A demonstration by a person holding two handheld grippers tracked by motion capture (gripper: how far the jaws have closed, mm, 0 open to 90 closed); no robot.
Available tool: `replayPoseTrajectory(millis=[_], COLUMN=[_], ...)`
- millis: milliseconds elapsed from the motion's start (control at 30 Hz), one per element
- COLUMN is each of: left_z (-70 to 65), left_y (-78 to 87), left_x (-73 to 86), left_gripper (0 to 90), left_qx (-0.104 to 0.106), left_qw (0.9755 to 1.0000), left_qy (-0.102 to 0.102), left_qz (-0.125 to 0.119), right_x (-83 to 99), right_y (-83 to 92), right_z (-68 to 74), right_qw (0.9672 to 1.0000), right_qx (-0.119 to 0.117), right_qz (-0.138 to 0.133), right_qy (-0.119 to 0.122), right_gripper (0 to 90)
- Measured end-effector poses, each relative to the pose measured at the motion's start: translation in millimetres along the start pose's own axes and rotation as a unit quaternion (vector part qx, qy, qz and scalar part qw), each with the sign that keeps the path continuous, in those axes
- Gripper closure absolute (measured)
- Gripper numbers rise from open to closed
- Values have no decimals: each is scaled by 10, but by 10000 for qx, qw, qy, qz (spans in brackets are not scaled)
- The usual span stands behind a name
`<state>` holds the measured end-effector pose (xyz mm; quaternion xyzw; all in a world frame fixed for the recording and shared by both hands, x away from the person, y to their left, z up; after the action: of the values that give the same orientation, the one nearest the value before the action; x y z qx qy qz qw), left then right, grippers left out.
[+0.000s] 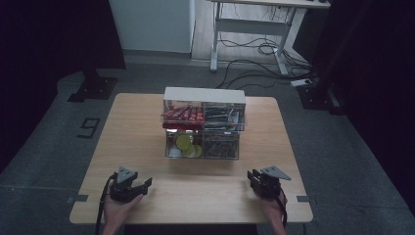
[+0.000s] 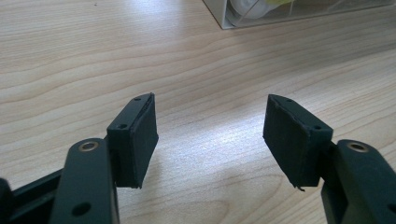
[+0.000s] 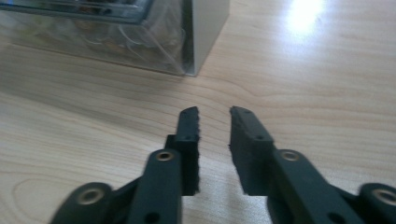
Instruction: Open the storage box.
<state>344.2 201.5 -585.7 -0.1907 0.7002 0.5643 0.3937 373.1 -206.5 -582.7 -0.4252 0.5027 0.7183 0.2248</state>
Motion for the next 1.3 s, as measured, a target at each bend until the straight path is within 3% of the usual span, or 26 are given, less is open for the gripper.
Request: replayPoseTrajectory(millis=[233,867,1300], left_z=[20,56,10], left_y=[28,-17,-54], left_x=[-20,21,51], left_gripper=[361,377,378], left_qx=[8,-57,8], left_qw=[10000,9999,10000], left_qy=[42,71,23], left_qz=[-60,-56,33], right_x=[-74,-280,-473], right_y=[52,39,-58], right_z=[120,246,593], right_qw=[9996,9982,9954], right_qx=[-214,-465,-758], right_qz=[-100,-260,-328], right_qy=[158,259,493], right_gripper=[886,891,891])
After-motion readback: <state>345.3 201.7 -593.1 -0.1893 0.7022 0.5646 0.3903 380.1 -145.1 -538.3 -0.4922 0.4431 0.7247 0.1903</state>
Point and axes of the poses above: each handheld gripper's, and its own axes: y roughly backward along the jaws, x roughly out of its underside, z roughly to its left, the point moved 9 cm from there along -y, roughly forward along the jaws, and after that the axes turned 4 degrees about -x, right-handed, at the moved point
